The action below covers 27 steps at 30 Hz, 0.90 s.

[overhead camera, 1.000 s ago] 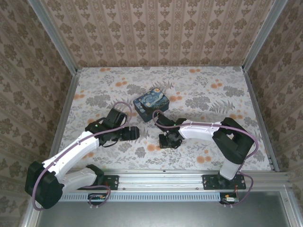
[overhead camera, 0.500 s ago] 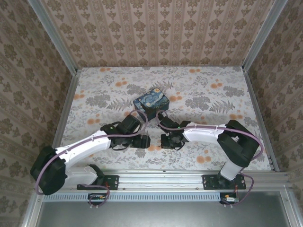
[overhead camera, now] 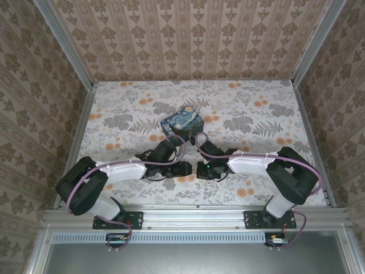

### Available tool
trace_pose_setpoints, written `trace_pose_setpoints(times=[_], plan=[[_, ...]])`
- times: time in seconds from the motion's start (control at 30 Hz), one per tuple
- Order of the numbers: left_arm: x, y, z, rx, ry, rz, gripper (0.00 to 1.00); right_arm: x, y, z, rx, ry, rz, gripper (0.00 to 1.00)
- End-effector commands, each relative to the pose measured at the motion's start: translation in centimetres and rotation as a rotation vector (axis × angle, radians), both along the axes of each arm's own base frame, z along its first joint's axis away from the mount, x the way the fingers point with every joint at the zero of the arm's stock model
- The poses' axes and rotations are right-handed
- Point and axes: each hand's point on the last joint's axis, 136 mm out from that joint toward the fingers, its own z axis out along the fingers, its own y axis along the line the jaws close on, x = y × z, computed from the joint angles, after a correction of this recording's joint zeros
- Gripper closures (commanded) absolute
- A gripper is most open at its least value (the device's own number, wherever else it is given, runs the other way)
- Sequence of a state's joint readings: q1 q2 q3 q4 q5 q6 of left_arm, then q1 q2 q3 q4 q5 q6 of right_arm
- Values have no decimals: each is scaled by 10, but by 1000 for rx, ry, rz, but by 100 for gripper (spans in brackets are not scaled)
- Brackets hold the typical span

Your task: Unlock the padlock with the key

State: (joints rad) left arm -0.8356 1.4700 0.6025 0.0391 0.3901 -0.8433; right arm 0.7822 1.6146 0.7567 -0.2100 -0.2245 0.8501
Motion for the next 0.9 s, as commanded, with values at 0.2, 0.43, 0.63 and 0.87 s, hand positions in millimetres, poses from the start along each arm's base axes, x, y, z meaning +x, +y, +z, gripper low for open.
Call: trace_pose_setpoints(times=[0.2,0.43,0.63,0.87], plan=[[13,-21,-8,-132,29,17,45,7,-2,-31,40,-14,-35,98],[15,-29,-15,-226,79,37,56,6,1,-33,84,-30,-9,98],[6,-28,-13,-259,109,32,60,13,5,-30,148,-34,-34,98],[0,-20,-10,-235,104,21,63,19,10,-29,169,-42,-38,98]])
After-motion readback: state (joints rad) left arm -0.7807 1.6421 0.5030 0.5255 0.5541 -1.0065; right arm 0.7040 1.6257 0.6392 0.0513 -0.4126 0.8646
